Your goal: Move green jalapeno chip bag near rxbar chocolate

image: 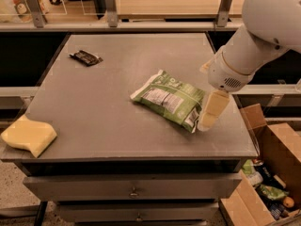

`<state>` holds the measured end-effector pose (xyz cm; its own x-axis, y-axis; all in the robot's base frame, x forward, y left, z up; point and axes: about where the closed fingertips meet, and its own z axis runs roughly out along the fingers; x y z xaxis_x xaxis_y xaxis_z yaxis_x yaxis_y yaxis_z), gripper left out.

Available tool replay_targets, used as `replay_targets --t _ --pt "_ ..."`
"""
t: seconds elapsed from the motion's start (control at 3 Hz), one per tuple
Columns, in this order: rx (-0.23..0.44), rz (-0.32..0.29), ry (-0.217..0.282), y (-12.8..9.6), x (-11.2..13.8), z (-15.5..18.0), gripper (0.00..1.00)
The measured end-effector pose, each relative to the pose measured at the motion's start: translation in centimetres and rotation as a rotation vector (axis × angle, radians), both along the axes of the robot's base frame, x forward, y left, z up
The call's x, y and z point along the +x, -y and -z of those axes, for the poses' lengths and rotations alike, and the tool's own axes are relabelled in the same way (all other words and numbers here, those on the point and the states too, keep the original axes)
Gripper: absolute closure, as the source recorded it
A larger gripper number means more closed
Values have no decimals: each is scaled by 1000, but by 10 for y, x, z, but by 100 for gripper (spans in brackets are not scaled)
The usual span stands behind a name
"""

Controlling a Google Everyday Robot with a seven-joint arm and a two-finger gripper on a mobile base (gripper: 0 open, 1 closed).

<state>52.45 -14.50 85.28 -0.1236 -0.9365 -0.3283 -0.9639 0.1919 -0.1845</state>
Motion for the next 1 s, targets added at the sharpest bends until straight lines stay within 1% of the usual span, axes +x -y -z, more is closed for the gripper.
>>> replay_targets --t 0.33,0.67,1.0 --pt "28 -3 -17 4 6 11 0" --pt "42 -15 -38 3 5 19 16" --pt "45 -22 -82 3 -1 35 40"
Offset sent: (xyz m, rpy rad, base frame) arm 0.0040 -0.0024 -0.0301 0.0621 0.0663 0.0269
